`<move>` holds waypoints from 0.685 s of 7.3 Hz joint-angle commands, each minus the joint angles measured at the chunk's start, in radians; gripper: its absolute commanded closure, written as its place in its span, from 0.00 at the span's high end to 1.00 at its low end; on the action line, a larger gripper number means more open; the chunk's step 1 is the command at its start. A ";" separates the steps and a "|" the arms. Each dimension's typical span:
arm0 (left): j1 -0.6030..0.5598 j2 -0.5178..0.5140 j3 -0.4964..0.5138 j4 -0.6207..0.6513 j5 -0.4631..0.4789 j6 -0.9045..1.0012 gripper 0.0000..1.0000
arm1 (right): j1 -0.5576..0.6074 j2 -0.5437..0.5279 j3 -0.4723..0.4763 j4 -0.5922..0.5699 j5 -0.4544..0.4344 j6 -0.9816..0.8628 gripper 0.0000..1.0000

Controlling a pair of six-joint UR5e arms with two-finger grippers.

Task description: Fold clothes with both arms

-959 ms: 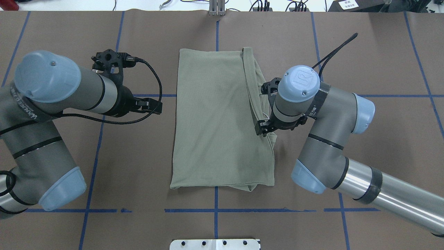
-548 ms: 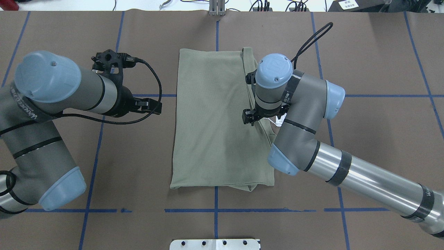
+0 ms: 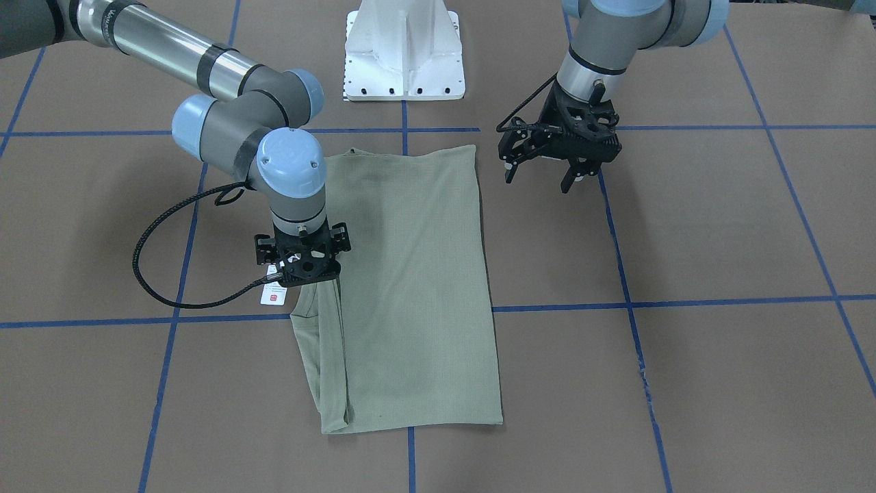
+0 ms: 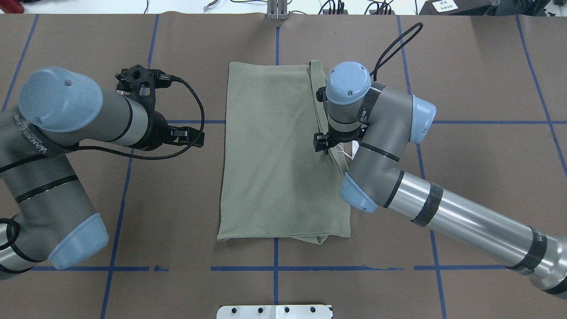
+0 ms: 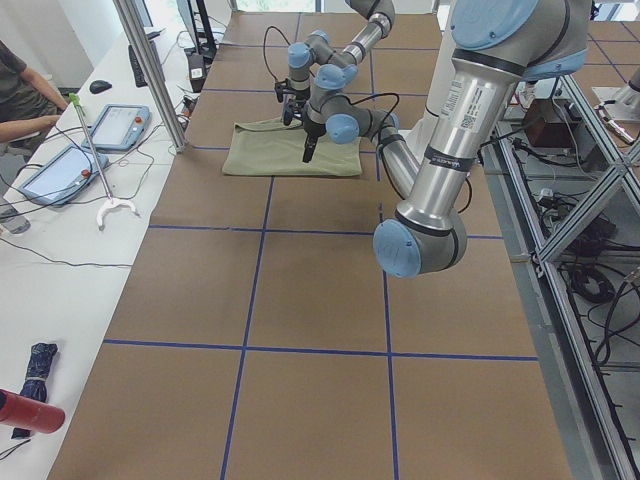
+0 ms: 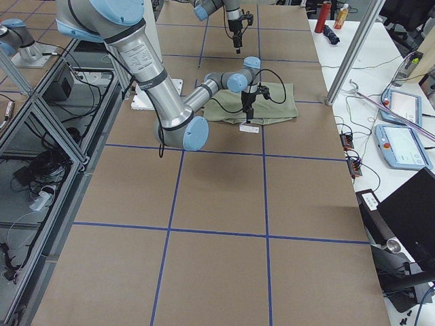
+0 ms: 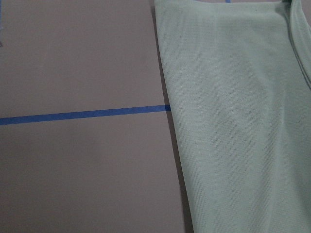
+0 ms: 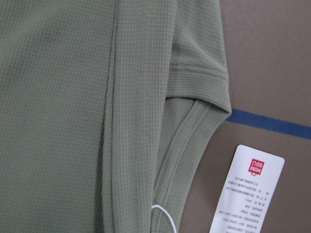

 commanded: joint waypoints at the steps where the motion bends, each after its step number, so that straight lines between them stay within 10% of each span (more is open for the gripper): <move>1: 0.000 0.002 0.000 0.000 0.000 0.003 1.00 | 0.001 -0.002 -0.002 0.003 0.005 -0.001 1.00; 5: 0.002 -0.009 0.006 -0.002 0.000 0.001 1.00 | 0.008 -0.019 -0.004 0.004 0.006 -0.005 1.00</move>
